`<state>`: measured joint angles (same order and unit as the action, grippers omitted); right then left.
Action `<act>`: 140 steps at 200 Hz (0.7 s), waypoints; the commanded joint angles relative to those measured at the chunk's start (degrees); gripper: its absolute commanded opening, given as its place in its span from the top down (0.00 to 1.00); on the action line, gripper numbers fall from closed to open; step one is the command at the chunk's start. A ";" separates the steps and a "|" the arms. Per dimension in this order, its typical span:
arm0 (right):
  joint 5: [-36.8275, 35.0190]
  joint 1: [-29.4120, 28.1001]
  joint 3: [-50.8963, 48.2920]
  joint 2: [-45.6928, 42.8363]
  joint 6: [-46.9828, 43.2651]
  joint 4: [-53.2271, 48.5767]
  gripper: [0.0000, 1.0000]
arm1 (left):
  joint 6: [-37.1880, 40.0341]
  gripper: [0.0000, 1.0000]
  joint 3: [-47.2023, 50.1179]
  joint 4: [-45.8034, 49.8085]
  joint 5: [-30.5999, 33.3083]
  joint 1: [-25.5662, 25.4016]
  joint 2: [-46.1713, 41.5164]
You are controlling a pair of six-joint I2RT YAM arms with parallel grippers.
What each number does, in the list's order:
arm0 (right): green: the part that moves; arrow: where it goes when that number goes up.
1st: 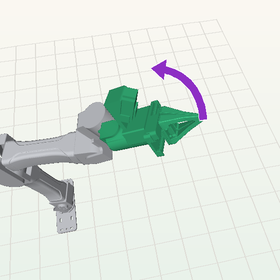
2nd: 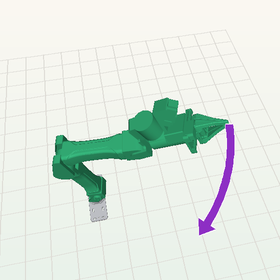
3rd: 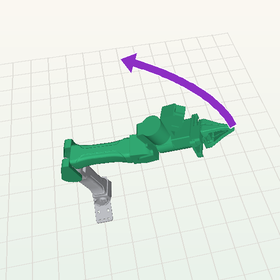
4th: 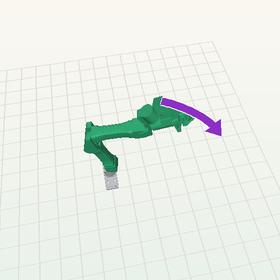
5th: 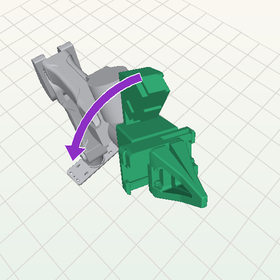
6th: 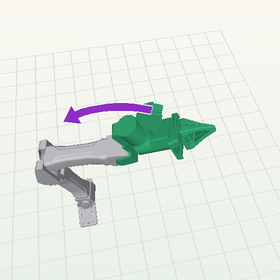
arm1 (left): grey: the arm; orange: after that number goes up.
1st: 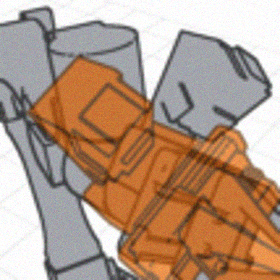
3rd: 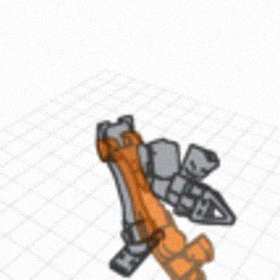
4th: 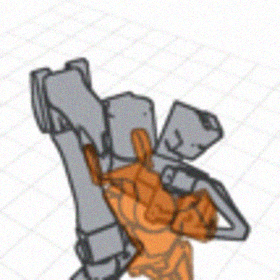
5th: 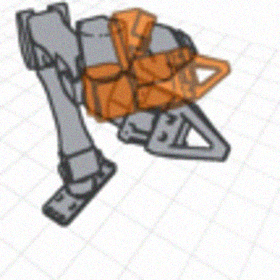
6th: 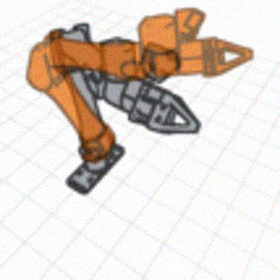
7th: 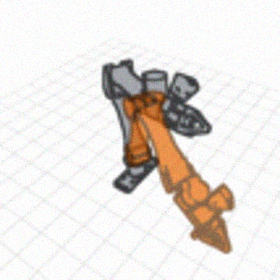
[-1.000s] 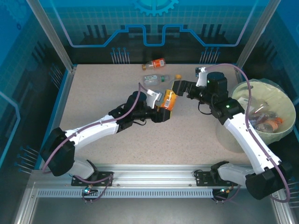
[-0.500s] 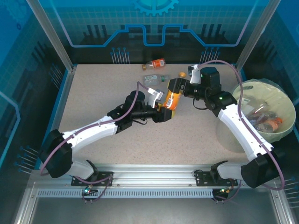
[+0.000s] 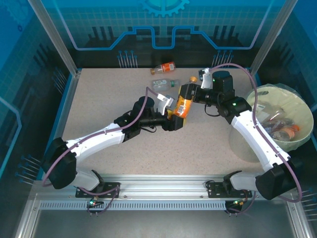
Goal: Put the plastic bottles in the bin
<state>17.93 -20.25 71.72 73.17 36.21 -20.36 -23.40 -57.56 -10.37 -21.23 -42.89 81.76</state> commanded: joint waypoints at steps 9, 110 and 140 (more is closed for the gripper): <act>-7.92 0.56 1.31 -4.92 -3.51 -0.68 0.58 | 1.47 0.07 -3.70 1.62 1.58 -0.40 -0.75; -35.22 5.02 4.57 -21.91 -18.64 -11.65 0.62 | 3.25 0.01 0.50 -1.27 14.34 -0.37 -10.09; -40.40 7.77 7.67 -24.01 -23.53 -13.42 0.62 | 3.36 0.01 1.00 -1.65 17.73 -0.34 -10.39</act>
<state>-14.79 -14.59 75.44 51.11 19.05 -31.22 -21.87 -57.84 -10.85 -8.69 -42.94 72.40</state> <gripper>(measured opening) 0.566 0.988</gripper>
